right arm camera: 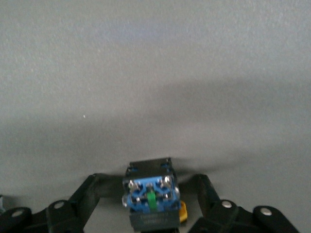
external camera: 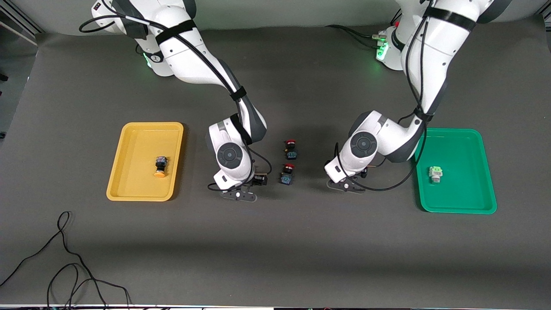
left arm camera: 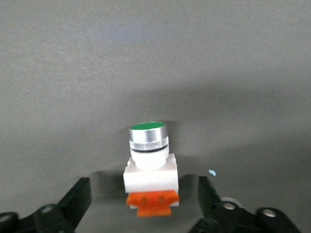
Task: Place green and yellow buttons in trays
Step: 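Grasp another yellow button and the orange-based button with the right and left grippers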
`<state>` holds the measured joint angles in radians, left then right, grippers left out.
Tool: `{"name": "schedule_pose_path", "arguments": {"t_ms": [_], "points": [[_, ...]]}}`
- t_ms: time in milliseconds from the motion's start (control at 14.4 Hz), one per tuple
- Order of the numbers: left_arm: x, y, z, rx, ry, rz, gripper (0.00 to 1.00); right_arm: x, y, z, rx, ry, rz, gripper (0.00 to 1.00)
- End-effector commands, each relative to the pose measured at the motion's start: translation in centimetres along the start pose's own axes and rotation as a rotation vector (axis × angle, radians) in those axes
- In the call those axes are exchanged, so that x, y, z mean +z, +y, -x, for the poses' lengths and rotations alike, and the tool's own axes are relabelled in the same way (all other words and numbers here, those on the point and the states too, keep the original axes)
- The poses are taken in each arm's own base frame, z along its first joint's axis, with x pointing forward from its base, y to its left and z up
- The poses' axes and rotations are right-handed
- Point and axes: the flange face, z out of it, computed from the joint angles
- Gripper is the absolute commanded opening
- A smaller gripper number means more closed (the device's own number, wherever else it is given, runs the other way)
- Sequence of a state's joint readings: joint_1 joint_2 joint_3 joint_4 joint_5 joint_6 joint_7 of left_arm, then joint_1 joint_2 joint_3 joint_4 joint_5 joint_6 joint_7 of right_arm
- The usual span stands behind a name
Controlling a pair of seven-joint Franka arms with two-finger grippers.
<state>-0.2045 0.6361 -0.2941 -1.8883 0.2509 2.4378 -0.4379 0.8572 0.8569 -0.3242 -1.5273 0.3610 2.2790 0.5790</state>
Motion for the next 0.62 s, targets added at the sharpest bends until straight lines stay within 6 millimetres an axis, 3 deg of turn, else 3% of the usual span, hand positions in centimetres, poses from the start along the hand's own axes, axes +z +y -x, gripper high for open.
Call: {"name": "schedule_pose_path", "arguments": {"t_ms": [0,139,278,416,555], "points": [[-1.0,0.2,-0.3,-0.043,0.023,-0.016,0.48,-1.0,0.4,1.0,0.014,-0.003,-0.017,0.00],[-1.5,0.3,-0.4,-0.073,0.028,-0.016,0.20,-1.3,0.3,0.9,0.025,0.000,-0.019,0.00],[-2.5,0.2,-0.6,-0.103,0.041,-0.013,0.00,-3.2,0.8,0.2,0.029,0.010,-0.038,0.00],[-6.3,-0.5,-0.8,-0.135,0.038,-0.034,0.00,-8.5,3.0,-1.9,0.060,0.022,-0.053,0.00],[-12.1,-2.9,-0.9,-0.199,0.016,-0.040,0.00,-15.1,6.1,-2.8,0.055,-0.028,-0.054,0.00]]}}
